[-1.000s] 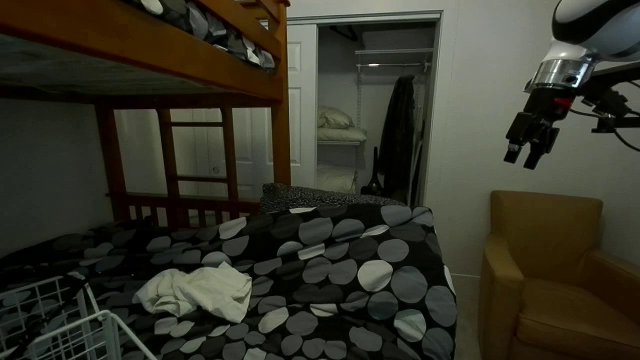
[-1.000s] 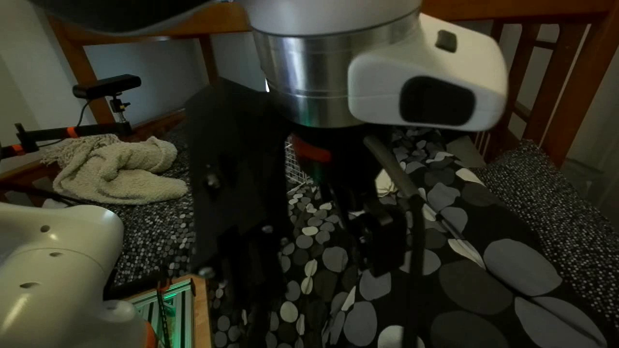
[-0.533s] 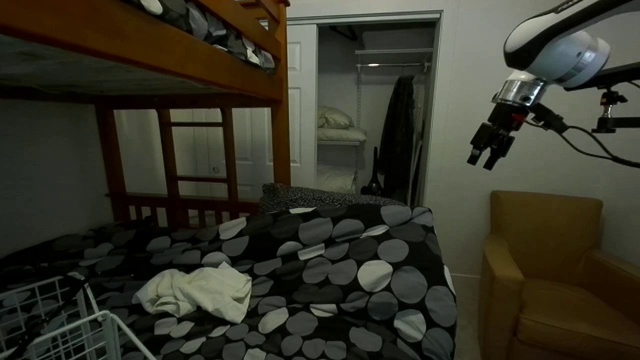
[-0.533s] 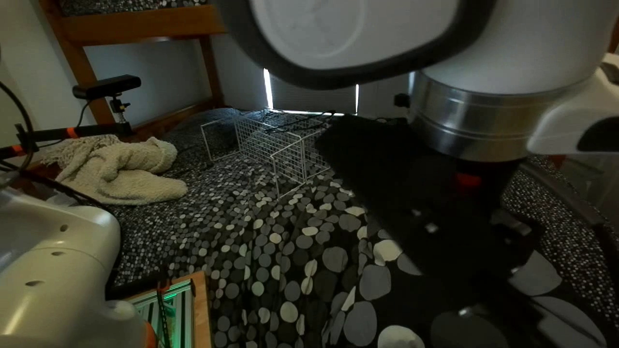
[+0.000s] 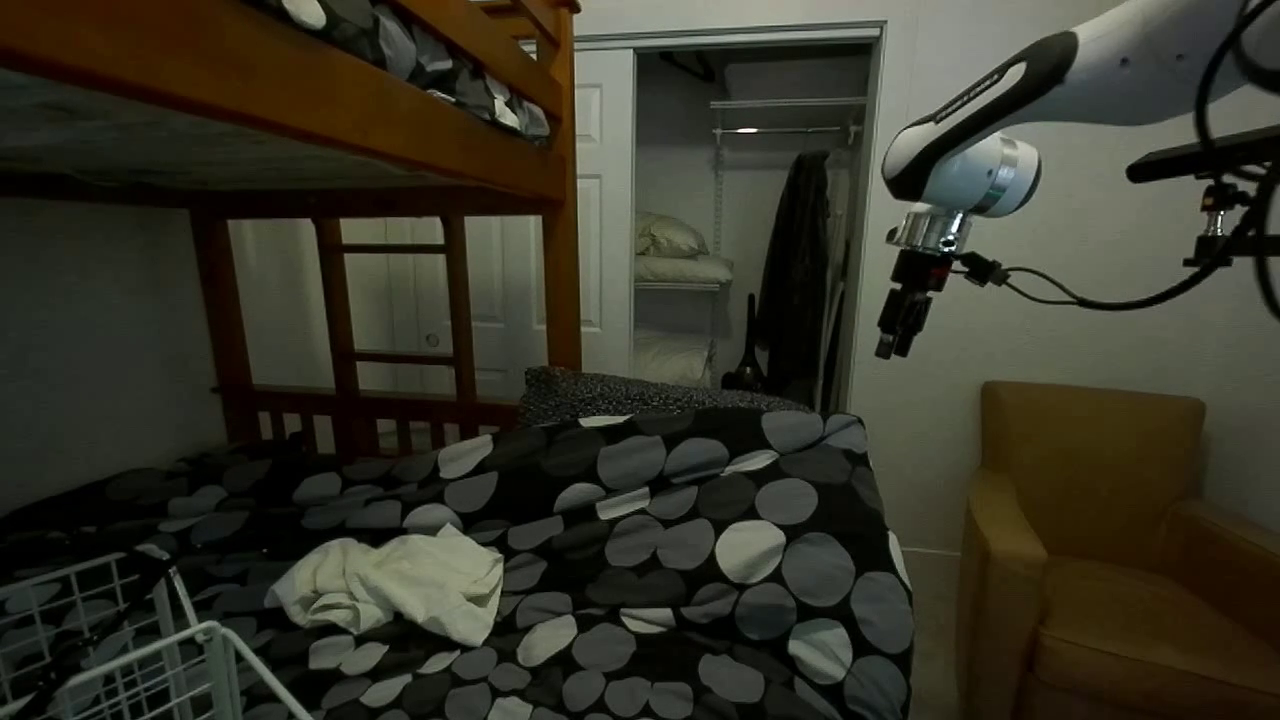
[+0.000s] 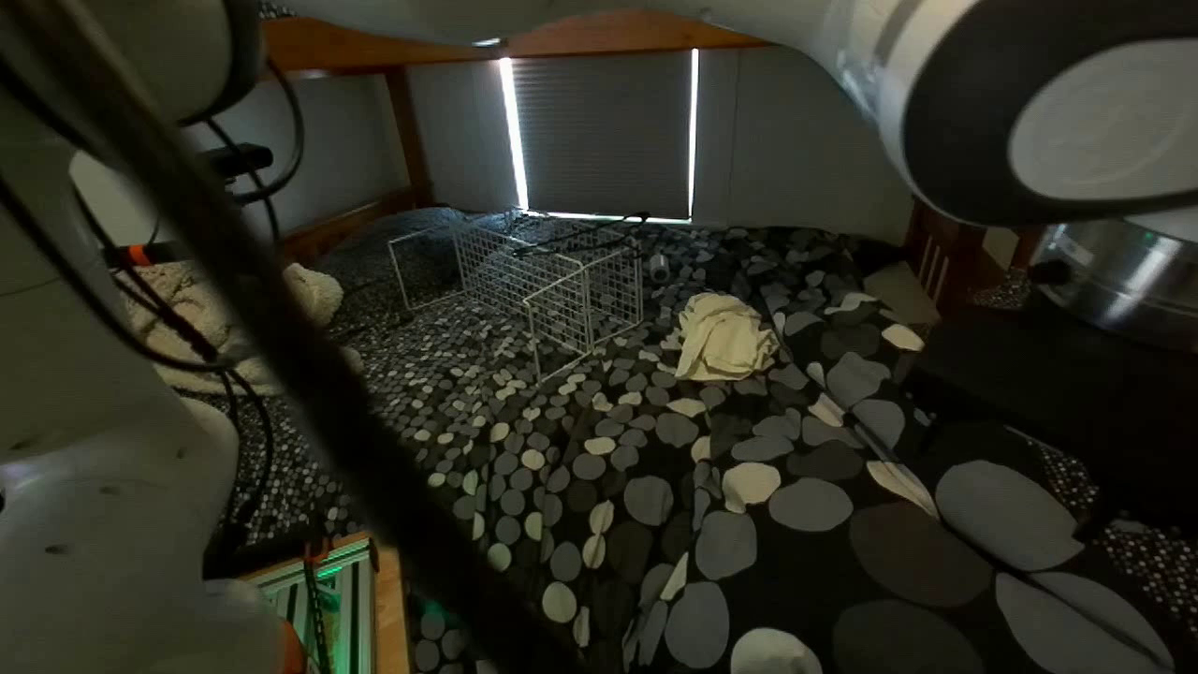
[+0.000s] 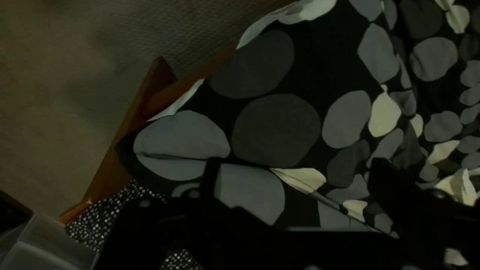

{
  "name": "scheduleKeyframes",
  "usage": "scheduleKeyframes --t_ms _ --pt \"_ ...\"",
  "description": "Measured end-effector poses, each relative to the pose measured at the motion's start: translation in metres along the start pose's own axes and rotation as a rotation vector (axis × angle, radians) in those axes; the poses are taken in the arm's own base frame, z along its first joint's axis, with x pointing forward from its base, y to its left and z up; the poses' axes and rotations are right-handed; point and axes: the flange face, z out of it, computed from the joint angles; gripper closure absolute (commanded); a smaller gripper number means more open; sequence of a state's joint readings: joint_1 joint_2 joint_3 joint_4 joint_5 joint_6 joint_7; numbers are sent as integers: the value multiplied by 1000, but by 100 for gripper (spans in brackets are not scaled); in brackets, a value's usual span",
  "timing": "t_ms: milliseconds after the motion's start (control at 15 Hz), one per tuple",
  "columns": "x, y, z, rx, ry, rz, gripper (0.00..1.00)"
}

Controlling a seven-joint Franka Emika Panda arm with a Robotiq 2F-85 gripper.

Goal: Pull the bottom right side of the duvet to the left

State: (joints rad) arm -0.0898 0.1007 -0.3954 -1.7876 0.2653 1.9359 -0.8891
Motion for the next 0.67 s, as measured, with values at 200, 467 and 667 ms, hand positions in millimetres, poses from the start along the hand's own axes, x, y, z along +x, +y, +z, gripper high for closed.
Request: scheduleKeyframes --t_ms 200,467,667 --pt "14 33 30 -9 -39 5 0" --pt "19 27 24 -10 -27 -7 0" --pt "26 32 20 -64 15 -42 0"
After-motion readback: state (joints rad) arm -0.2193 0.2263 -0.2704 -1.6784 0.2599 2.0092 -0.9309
